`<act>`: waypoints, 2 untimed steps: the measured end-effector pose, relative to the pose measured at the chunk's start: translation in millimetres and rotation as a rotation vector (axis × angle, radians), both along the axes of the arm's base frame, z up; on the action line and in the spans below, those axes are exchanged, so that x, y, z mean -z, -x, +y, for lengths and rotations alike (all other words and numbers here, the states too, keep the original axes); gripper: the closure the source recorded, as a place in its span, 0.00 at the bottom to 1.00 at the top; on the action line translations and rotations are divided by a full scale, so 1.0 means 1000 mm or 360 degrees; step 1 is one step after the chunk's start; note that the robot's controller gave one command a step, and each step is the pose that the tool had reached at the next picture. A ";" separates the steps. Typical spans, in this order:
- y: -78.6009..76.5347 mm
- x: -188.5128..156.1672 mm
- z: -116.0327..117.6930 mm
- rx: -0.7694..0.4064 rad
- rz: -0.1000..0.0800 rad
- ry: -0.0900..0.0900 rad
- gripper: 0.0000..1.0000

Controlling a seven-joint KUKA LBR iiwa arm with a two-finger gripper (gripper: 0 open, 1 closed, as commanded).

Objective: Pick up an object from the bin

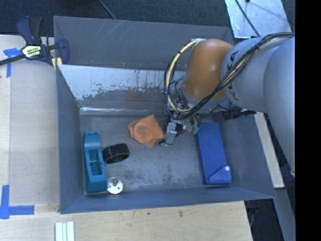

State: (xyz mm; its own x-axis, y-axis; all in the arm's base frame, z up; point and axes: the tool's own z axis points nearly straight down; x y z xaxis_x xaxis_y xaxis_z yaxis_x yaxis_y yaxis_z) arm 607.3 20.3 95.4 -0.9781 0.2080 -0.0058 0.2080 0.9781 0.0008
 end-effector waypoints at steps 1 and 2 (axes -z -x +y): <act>0.005 0.016 0.030 -0.0143 0.0012 -0.0003 0.00; -0.003 0.022 0.013 -0.0120 0.0000 0.0001 1.00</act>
Offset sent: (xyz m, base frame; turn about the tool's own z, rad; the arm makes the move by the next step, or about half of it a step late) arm 0.0014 0.0139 -0.0228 -0.0757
